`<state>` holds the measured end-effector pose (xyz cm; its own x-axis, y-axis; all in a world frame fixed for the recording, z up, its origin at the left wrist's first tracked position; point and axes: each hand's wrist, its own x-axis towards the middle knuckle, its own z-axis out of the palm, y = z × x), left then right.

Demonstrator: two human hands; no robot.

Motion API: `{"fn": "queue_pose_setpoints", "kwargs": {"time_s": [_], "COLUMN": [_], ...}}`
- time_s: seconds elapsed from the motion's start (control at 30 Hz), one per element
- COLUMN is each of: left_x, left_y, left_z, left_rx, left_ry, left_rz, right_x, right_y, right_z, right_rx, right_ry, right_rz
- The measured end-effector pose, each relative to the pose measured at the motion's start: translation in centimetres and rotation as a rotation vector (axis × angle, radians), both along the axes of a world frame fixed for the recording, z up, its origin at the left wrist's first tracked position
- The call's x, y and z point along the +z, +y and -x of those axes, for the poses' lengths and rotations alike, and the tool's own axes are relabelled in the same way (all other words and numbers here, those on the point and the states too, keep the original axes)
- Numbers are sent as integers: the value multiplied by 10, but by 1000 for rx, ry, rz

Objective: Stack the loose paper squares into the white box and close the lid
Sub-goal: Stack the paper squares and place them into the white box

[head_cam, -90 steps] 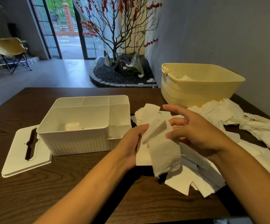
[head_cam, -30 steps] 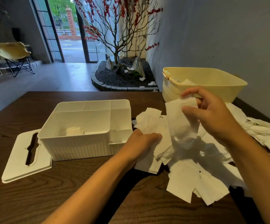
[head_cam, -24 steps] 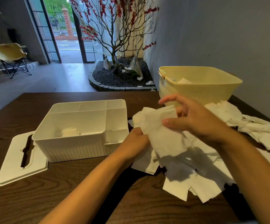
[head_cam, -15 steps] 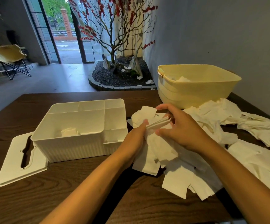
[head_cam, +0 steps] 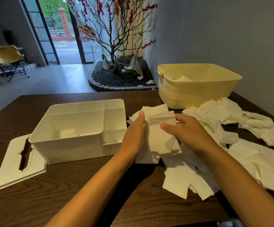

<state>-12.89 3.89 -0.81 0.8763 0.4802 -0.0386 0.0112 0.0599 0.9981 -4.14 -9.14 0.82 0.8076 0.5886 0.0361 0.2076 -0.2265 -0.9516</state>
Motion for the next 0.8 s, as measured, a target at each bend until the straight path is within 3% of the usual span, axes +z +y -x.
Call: {"fn": "queue_pose_setpoints", "kwargs": {"time_s": [0.1, 0.2, 0.37, 0.53, 0.67, 0.8], "left_x": [-1, 4, 7, 16, 40, 55], "left_y": [3, 6, 31, 58, 63, 64], "left_z": [2, 8, 20, 44, 60, 73], "left_rx": [-7, -93, -199, -384, -618, -699], "left_ry": [-33, -64, 4, 111, 344, 498], "left_rz": [69, 129, -110, -253, -573, -767], "right_x": [-2, -16, -27, -17, -14, -25], "right_y": [4, 13, 20, 15, 22, 36], "right_z": [10, 24, 35, 38, 40, 53], "right_rx": [-43, -133, -124, 95, 289, 390], "right_ry": [197, 34, -104, 198, 364, 341], "right_rz": [-183, -129, -69, -62, -26, -11]}}
